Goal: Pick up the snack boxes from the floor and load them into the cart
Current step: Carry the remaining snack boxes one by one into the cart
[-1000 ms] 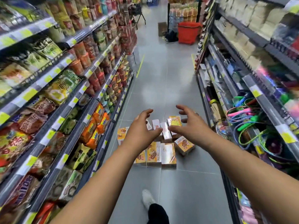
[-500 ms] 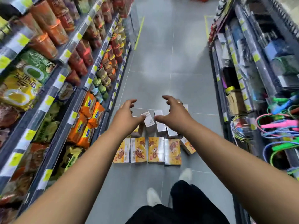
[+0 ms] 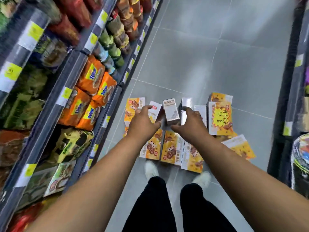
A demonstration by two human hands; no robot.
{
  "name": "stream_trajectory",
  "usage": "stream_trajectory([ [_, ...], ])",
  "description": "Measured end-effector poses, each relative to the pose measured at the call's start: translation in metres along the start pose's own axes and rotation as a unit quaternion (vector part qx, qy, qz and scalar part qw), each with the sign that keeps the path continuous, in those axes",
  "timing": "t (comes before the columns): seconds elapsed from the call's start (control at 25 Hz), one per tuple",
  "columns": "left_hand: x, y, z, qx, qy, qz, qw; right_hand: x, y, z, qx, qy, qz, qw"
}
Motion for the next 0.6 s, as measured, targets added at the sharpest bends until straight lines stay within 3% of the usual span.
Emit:
stream_trajectory([
  [0.28, -0.111, -0.172, 0.107, -0.028, -0.097, -0.019, 0.995, 0.067, -0.156, 0.141, -0.007, 0.013, 0.031, 0.999],
  [0.6, -0.221, -0.28, 0.215, -0.071, -0.147, -0.019, 0.986, 0.124, -0.267, 0.289, 0.006, 0.029, 0.017, 0.999],
])
Point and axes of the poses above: each hand's wrist, its own y-axis away from the middle knuckle, its own z-axis out of the palm, x = y × z, the point moved 1 cm from there along -y, towards the middle knuckle, and after that the axes turned 2 degrees about y, right-handed, at the moved point
